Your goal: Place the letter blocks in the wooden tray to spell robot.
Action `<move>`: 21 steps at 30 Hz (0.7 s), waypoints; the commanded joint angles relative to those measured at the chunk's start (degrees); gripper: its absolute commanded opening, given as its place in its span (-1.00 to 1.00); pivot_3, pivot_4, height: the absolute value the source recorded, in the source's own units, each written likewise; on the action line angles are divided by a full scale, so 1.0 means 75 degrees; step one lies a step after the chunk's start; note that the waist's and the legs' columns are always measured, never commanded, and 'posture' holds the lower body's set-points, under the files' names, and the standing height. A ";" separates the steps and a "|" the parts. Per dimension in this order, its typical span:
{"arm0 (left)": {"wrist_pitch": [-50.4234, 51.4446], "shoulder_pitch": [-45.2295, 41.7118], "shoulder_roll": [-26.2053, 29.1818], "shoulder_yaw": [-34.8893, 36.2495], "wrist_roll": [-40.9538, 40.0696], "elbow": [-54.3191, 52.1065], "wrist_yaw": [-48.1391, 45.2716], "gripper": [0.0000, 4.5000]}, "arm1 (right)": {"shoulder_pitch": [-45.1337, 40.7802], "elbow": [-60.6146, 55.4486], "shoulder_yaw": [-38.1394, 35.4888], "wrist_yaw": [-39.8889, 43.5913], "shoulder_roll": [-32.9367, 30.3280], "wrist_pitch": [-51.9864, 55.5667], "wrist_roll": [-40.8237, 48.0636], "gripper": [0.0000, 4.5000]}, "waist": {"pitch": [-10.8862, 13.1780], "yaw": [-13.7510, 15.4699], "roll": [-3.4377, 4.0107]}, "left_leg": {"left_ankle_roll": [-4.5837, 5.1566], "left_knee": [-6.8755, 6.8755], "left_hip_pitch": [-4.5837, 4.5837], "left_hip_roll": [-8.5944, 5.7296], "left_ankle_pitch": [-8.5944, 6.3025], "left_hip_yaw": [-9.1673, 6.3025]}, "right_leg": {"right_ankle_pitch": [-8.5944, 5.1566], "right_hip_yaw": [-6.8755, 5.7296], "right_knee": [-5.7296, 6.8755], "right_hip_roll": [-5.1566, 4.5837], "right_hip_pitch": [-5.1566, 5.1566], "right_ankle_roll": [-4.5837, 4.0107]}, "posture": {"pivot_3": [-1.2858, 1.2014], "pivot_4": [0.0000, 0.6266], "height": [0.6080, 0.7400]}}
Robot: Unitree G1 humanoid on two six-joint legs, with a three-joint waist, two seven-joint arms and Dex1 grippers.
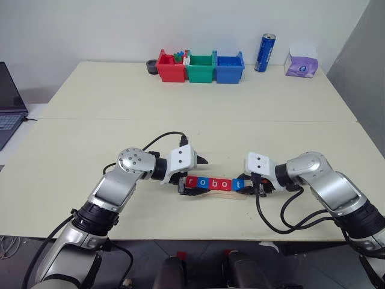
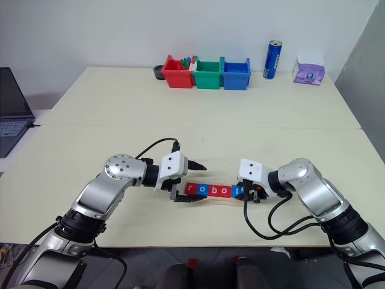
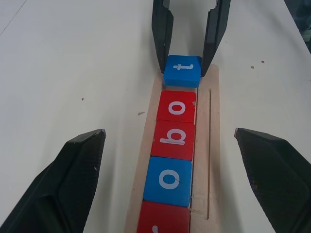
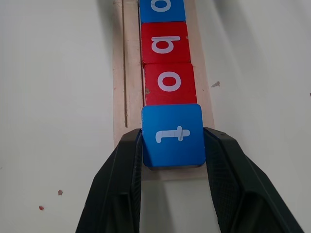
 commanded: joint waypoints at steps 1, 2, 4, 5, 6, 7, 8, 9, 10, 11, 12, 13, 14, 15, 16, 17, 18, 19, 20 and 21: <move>-0.0092 -0.0034 0.0002 0.0162 -0.0053 -0.0213 0.0070 1.00 | -0.0152 -0.0057 -0.0037 0.0039 0.0053 -0.0086 -0.0024 -0.35 | 0.0000 0.0000 0.0000 | 0.0000 0.0000 0.0000 0.0000 0.0000 0.0000 | 0.0000 0.0000 0.0000 0.0000 0.0000 0.0000 | 0.03 -0.52 1.00; -0.0104 -0.0039 -0.0002 0.0163 -0.0049 -0.0197 0.0073 1.00 | -0.0163 -0.0032 -0.0022 0.0036 0.0067 -0.0090 -0.0046 -0.35 | 0.0000 0.0000 0.0000 | 0.0000 0.0000 0.0000 0.0000 0.0000 0.0000 | 0.0000 0.0000 0.0000 0.0000 0.0000 0.0000 | 0.03 -0.52 1.00; -0.0099 -0.0036 -0.0016 0.0156 -0.0045 -0.0208 0.0091 1.00 | -0.0164 -0.0004 -0.0005 0.0045 0.0068 -0.0108 -0.0073 -0.35 | 0.0000 0.0000 0.0000 | 0.0000 0.0000 0.0001 0.0000 0.0000 0.0000 | 0.0000 0.0000 0.0000 0.0000 0.0000 0.0000 | 0.03 -0.52 1.00; -0.0097 -0.0034 -0.0020 0.0154 -0.0045 -0.0213 0.0097 1.00 | -0.0168 0.0007 0.0002 0.0049 0.0070 -0.0111 -0.0084 -0.35 | 0.0000 0.0000 0.0000 | 0.0000 0.0000 0.0001 0.0000 0.0000 0.0000 | 0.0000 0.0000 0.0001 0.0000 0.0000 0.0000 | 0.03 -0.52 1.00; -0.0098 -0.0033 -0.0024 0.0155 -0.0045 -0.0213 0.0103 1.00 | -0.0175 0.0024 0.0013 0.0050 0.0076 -0.0111 -0.0097 -0.35 | 0.0000 0.0000 0.0000 | 0.0000 0.0000 0.0000 0.0000 0.0000 0.0000 | 0.0000 0.0000 0.0001 0.0000 0.0000 0.0000 | 0.03 -0.52 1.00; -0.0098 -0.0031 -0.0027 0.0156 -0.0049 -0.0212 0.0107 1.00 | -0.0187 0.0040 0.0028 0.0058 0.0081 -0.0108 -0.0109 -0.35 | 0.0000 0.0000 0.0000 | 0.0000 0.0000 0.0000 0.0000 0.0000 0.0000 | 0.0000 0.0000 0.0000 0.0000 0.0000 0.0000 | 0.03 -0.52 1.00; -0.0089 -0.0025 -0.0030 0.0154 -0.0053 -0.0227 0.0118 1.00 | -0.0184 0.0040 0.0031 0.0066 0.0079 -0.0097 -0.0110 -0.35 | 0.0000 0.0000 0.0000 | 0.0000 0.0000 0.0001 0.0000 0.0000 0.0000 | 0.0000 0.0001 0.0001 0.0000 0.0000 0.0000 | 0.03 -0.52 1.00; -0.0084 -0.0019 -0.0033 0.0152 -0.0055 -0.0237 0.0129 1.00 | -0.0186 0.0048 0.0035 0.0075 0.0077 -0.0085 -0.0110 -0.35 | 0.0000 0.0000 0.0000 | 0.0000 0.0000 0.0001 0.0000 0.0000 0.0000 | 0.0000 0.0000 0.0001 0.0000 0.0000 0.0000 | 0.03 -0.52 1.00; -0.0084 -0.0015 -0.0034 0.0150 -0.0056 -0.0243 0.0138 1.00 | -0.0188 0.0055 0.0041 0.0087 0.0072 -0.0080 -0.0114 -0.35 | 0.0000 0.0000 0.0000 | 0.0000 0.0000 0.0001 0.0000 0.0000 0.0000 | 0.0000 0.0000 0.0001 0.0000 0.0000 0.0000 | 0.03 -0.52 1.00; -0.0082 -0.0013 -0.0036 0.0149 -0.0057 -0.0245 0.0150 1.00 | -0.0198 0.0067 0.0047 0.0101 0.0069 -0.0069 -0.0114 -0.35 | 0.0000 0.0000 0.0000 | 0.0000 0.0000 0.0001 0.0000 0.0000 0.0000 | 0.0000 0.0000 0.0001 0.0000 0.0000 0.0000 | 0.03 -0.52 1.00; -0.0083 -0.0014 -0.0036 0.0147 -0.0060 -0.0244 0.0160 1.00 | -0.0208 0.0079 0.0053 0.0111 0.0070 -0.0064 -0.0117 -0.35 | 0.0000 0.0000 0.0000 | 0.0000 0.0000 0.0001 0.0000 0.0000 0.0000 | 0.0000 0.0000 0.0001 0.0000 0.0000 0.0000 | 0.03 -0.52 1.00; -0.0085 -0.0014 -0.0038 0.0148 -0.0062 -0.0243 0.0171 1.00 | -0.0223 0.0097 0.0055 0.0115 0.0076 -0.0061 -0.0123 -0.35 | 0.0000 0.0000 0.0000 | 0.0000 0.0000 0.0001 0.0000 0.0000 0.0001 | 0.0000 0.0000 0.0001 0.0000 0.0000 0.0000 | 0.03 -0.52 1.00; -0.0085 -0.0013 -0.0040 0.0149 -0.0065 -0.0241 0.0181 1.00 | -0.0242 0.0119 0.0050 0.0107 0.0091 -0.0050 -0.0126 -0.20 | 0.0000 -0.0001 0.0000 | 0.0000 0.0000 0.0001 0.0000 0.0000 0.0000 | 0.0000 0.0000 0.0001 0.0000 0.0000 0.0000 | 0.03 -0.52 1.00; -0.0089 -0.0015 -0.0046 0.0150 -0.0064 -0.0235 0.0191 1.00 | -0.0272 0.0140 0.0044 0.0105 0.0110 -0.0032 -0.0117 -0.03 | 0.0000 0.0000 0.0000 | 0.0000 0.0000 0.0001 0.0000 0.0000 0.0001 | 0.0000 0.0001 0.0001 0.0000 0.0000 0.0000 | 0.03 -0.52 1.00; -0.0093 -0.0019 -0.0054 0.0150 -0.0061 -0.0224 0.0203 1.00 | -0.0299 0.0159 0.0042 0.0103 0.0127 -0.0022 -0.0114 0.10 | 0.0000 -0.0001 0.0000 | 0.0000 0.0000 0.0001 0.0000 0.0000 0.0000 | 0.0000 0.0000 0.0002 0.0000 0.0000 0.0000 | 0.03 -0.52 1.00; -0.0096 -0.0023 -0.0062 0.0151 -0.0059 -0.0216 0.0215 1.00 | -0.0334 0.0182 0.0024 0.0082 0.0165 -0.0010 -0.0102 0.25 | 0.0000 0.0000 0.0000 | 0.0000 0.0000 0.0001 0.0000 0.0000 0.0000 | 0.0000 0.0000 0.0002 0.0000 0.0000 0.0000 | 0.03 -0.52 1.00; -0.0097 -0.0025 -0.0069 0.0152 -0.0059 -0.0212 0.0223 1.00 | -0.0364 0.0196 0.0005 0.0070 0.0199 0.0012 -0.0083 0.41 | 0.0000 -0.0001 0.0000 | 0.0000 0.0000 0.0001 0.0000 0.0000 0.0001 | 0.0000 0.0001 0.0003 0.0000 -0.0001 0.0000 | 0.03 -0.52 1.00; -0.0100 -0.0024 -0.0072 0.0153 -0.0058 -0.0210 0.0228 1.00 | -0.0395 0.0204 -0.0010 0.0065 0.0223 0.0027 -0.0070 0.57 | 0.0000 -0.0001 0.0000 | 0.0000 0.0000 0.0002 0.0000 0.0000 0.0000 | 0.0000 0.0000 0.0003 0.0000 -0.0001 0.0000 | 0.03 -0.52 1.00; -0.0100 -0.0023 -0.0074 0.0153 -0.0055 -0.0209 0.0229 1.00 | -0.0437 0.0169 -0.0079 0.0067 0.0257 0.0110 0.0009 0.73 | 0.0000 -0.0001 0.0000 | 0.0000 0.0000 0.0001 0.0000 0.0000 0.0000 | 0.0000 0.0000 0.0003 0.0000 -0.0001 0.0000 | 0.03 -0.52 1.00; -0.0101 -0.0021 -0.0074 0.0153 -0.0053 -0.0209 0.0230 1.00 | -0.0465 0.0141 -0.0126 0.0071 0.0276 0.0172 0.0065 0.90 | 0.0000 -0.0001 0.0000 | 0.0000 0.0000 0.0001 0.0000 0.0000 -0.0001 | 0.0000 -0.0001 0.0003 0.0000 -0.0001 0.0000 | 0.03 -0.52 1.00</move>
